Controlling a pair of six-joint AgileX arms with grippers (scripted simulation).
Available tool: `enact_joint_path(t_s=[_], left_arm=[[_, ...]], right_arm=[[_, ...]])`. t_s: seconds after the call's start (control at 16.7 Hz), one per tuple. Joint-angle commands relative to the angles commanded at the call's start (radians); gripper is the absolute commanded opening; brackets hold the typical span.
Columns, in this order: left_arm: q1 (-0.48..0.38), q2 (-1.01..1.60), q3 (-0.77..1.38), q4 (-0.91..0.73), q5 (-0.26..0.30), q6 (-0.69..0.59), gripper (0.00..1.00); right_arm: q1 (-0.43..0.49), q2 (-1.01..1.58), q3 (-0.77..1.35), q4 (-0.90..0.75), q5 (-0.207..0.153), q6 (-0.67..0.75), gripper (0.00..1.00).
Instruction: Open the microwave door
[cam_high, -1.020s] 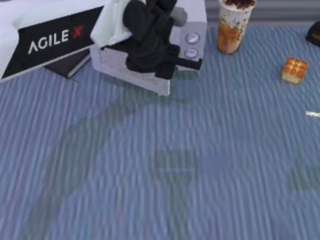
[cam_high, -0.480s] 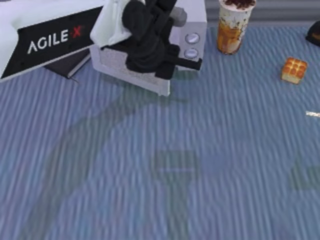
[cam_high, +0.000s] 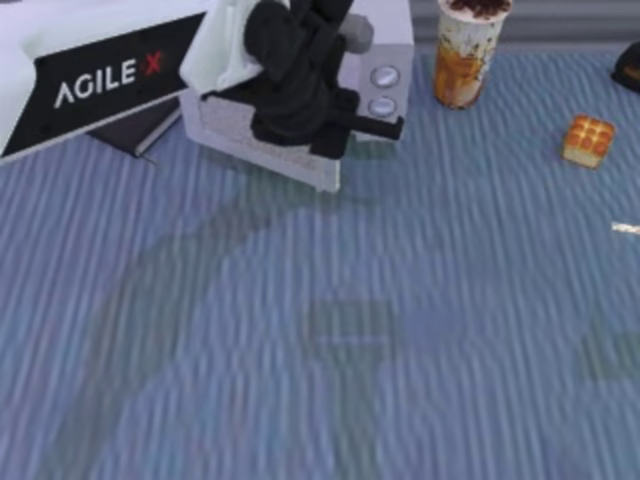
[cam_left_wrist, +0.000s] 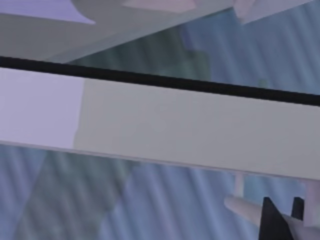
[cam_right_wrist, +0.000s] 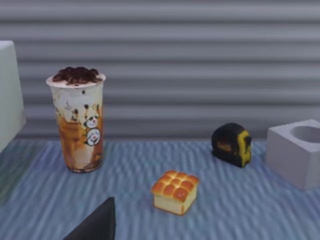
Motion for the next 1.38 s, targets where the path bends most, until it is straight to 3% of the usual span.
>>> enact_joint_path(t_s=[0.42,0.78,1.38], left_arm=[[-0.007,0.000,-0.006,0.002,0.009,-0.003,0.00],[0.022,-0.063,-0.094,0.038,0.053,0.092,0.00],[0.022,-0.064,-0.095,0.038,0.053,0.094,0.00]], right_arm=[[0.000,0.000,0.000,0.000,0.000,0.000,1.00],[0.000,0.000,0.000,0.000,0.000,0.000,1.00],[0.000,0.000,0.000,0.000,0.000,0.000,1.00]])
